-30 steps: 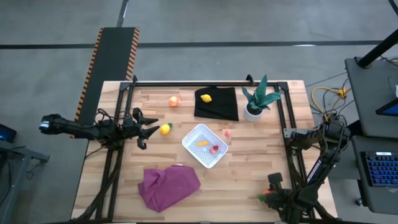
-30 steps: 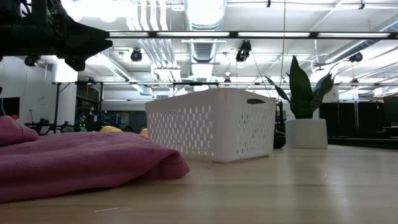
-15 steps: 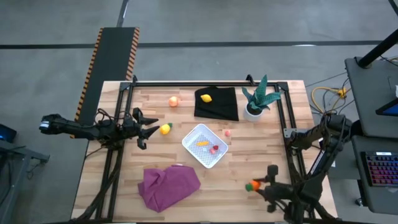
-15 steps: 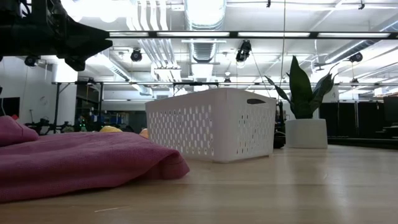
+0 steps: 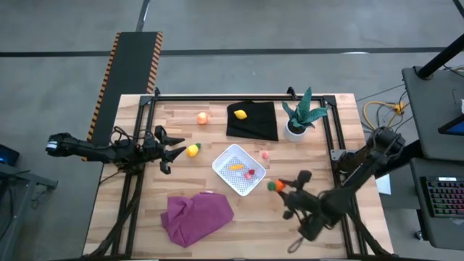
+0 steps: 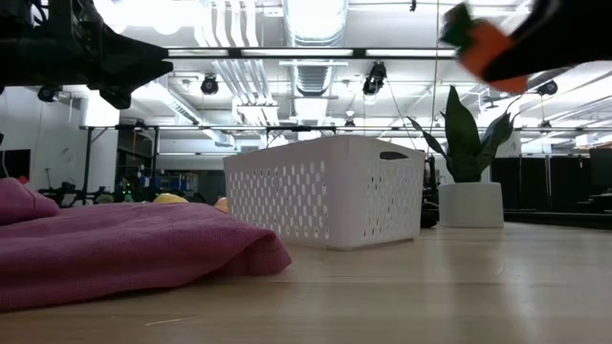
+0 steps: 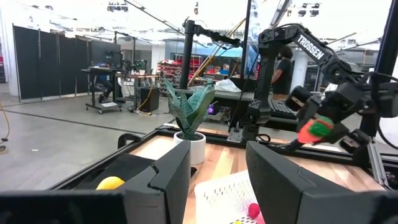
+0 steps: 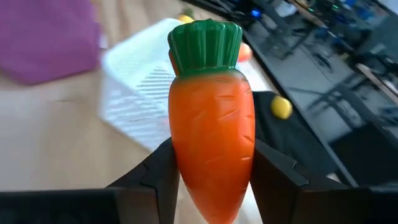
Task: Pick and placing Produce into tupperware
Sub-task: Put the carrot into the white bin, then put the small peach into the white bin
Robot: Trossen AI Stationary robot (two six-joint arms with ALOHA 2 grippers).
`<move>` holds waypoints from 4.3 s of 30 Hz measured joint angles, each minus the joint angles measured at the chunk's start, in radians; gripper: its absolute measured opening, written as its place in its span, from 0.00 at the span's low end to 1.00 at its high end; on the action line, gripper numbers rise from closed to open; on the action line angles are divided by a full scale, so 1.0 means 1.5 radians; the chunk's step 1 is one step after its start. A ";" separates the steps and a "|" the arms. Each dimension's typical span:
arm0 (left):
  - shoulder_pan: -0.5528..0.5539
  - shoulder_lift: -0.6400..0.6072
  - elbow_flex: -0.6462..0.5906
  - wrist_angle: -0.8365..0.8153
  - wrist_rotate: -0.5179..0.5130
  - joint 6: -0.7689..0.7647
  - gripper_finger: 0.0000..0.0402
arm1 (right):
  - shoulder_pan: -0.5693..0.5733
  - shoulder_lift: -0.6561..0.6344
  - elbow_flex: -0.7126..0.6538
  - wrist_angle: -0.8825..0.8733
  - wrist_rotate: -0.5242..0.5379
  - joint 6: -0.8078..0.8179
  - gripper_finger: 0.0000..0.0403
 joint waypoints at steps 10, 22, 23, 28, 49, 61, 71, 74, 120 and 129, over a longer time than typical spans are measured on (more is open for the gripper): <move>0.000 0.000 0.000 0.000 0.000 0.001 0.35 | -0.135 -0.001 0.003 0.197 -0.091 -0.238 0.37; 0.000 0.000 0.000 0.000 0.000 0.001 0.35 | -0.292 -0.004 0.004 0.350 -0.418 -0.427 0.37; 0.000 0.001 0.000 0.000 0.000 0.001 0.35 | -0.303 -0.004 0.004 0.350 -0.437 -0.427 0.37; 0.000 0.001 0.000 0.000 0.000 0.001 0.35 | -0.343 -0.004 0.004 0.348 -0.517 -0.483 0.37; 0.000 0.000 0.000 -0.001 0.000 0.001 0.35 | -0.403 0.010 0.004 0.307 -0.604 -0.524 0.45; 0.000 0.000 0.000 -0.001 0.000 0.001 0.35 | -0.403 0.006 0.004 0.306 -0.603 -0.526 0.48; 0.000 0.001 0.000 -0.001 0.000 0.000 0.35 | -0.398 -0.144 0.001 0.273 -0.568 -0.490 0.44; 0.000 0.001 0.000 -0.001 0.000 0.000 0.35 | -0.388 -0.237 -0.021 0.256 -0.555 -0.475 0.42; 0.000 0.001 0.000 0.000 0.000 0.004 0.35 | -0.596 -0.175 -0.326 0.519 -0.696 -0.613 0.71; 0.000 0.000 0.000 -0.001 0.000 0.006 0.35 | -0.660 -0.066 -0.282 0.519 -0.740 -0.666 0.71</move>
